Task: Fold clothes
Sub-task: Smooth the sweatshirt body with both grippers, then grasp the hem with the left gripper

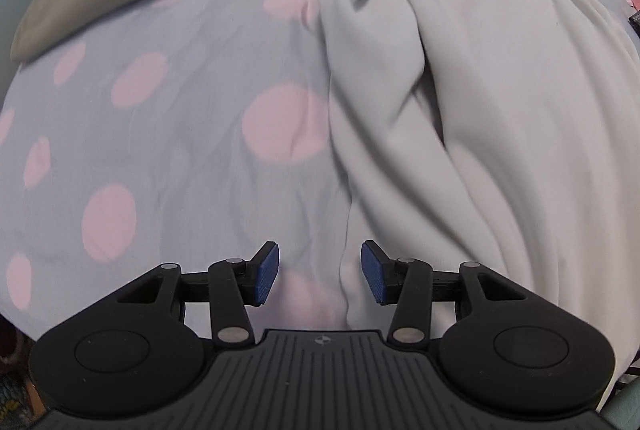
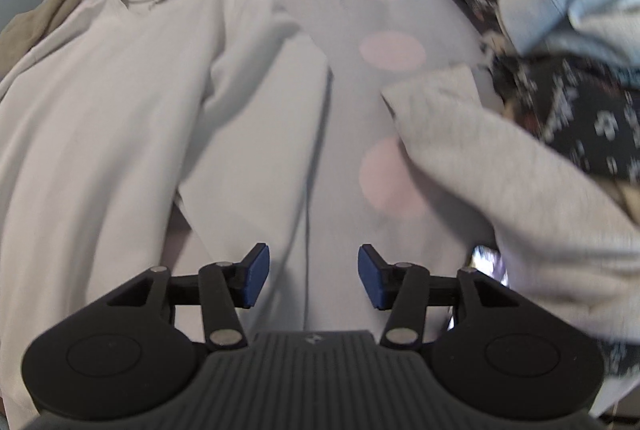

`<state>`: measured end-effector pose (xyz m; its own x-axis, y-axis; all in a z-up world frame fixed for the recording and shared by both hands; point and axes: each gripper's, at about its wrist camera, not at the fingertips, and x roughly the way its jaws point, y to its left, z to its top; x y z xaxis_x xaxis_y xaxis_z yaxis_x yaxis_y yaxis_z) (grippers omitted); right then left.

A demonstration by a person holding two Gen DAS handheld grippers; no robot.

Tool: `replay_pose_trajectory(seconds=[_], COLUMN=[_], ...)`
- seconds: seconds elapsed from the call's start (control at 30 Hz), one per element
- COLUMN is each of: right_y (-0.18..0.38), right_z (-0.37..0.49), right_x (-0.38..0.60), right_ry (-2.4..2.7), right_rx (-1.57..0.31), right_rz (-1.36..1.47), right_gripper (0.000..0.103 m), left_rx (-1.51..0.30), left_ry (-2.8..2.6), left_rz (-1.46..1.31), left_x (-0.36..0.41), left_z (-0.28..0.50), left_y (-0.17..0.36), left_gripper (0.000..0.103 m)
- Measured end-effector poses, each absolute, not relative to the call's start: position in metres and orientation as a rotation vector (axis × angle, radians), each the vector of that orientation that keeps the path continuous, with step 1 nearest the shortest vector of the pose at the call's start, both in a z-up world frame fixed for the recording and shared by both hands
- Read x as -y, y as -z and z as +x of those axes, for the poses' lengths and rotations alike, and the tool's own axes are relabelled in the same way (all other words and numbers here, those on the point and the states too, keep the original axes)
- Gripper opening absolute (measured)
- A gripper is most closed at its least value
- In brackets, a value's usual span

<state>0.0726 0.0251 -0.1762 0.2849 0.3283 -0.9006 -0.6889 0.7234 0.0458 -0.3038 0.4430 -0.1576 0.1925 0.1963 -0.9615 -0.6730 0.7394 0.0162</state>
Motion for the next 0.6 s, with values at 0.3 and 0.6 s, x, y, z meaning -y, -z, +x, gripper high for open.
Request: replay_pose_trajectory(seconds=[0.3,0.6], right_y=[0.207,0.216], right_z=[0.048,0.03], right_x=[-0.01,-0.016], right_ry=[-0.695,-0.727], right_rx=[-1.229,-1.251], right_rz=[-0.397,-0.413], right_gripper=[0.053,0.012], left_rx=[-1.295,-1.31], left_ry=[-0.539,-0.512], left_rz=[-0.43,-0.457], left_x=[-0.42,-0.411], left_z=[-0.301,-0.29], left_y=[0.176,0.192], left_gripper=[0.049,0.011])
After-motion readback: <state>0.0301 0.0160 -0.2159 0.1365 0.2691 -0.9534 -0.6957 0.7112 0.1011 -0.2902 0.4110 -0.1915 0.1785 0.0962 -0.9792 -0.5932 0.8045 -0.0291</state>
